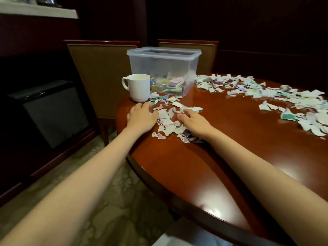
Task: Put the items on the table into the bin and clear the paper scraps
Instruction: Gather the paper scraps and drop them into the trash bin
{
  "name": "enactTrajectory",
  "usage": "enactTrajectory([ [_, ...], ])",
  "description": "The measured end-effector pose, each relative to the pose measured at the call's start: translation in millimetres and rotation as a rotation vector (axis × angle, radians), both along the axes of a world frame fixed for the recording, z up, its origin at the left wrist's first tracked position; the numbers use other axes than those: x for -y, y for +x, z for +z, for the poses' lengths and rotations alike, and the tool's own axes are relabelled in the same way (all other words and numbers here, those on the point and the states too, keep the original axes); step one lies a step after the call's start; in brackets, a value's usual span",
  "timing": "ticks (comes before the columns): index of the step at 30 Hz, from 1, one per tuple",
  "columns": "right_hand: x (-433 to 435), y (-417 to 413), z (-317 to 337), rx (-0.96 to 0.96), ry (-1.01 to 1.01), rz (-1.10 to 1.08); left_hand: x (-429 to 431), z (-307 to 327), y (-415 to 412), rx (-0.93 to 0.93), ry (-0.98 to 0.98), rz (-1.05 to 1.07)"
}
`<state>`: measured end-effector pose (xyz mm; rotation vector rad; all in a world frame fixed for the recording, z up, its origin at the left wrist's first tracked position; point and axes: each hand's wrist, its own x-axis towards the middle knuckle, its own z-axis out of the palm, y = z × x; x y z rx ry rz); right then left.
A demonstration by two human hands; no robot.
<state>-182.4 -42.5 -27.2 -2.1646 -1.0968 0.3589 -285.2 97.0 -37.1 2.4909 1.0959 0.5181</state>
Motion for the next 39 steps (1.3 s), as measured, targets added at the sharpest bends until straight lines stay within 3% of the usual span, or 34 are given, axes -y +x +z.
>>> enactTrajectory([
  [4,3,-1,6,-0.213,-0.016,0.194,-5,-6,1,-0.058,-0.049,0.025],
  [8,19,0,12,-0.023,-0.221,0.334,-6,-6,4,-0.007,-0.079,-0.012],
  [12,22,0,-2,0.19,-0.386,0.274,2,-3,9,0.021,-0.125,-0.119],
  [19,6,-10,-9,0.163,-0.192,0.117,12,-1,14,0.163,-0.211,-0.271],
  [25,-6,-10,-15,0.107,-0.006,0.133,28,0,28,0.287,-0.334,-0.225],
  [30,-8,-9,-20,0.243,0.132,0.11,36,3,38,0.437,-0.499,-0.146],
  [35,-11,-4,-19,0.335,0.12,0.062,29,3,38,0.503,-0.571,-0.105],
  [39,-13,4,-17,0.297,0.13,-0.033,17,8,41,0.461,-0.484,-0.075],
])
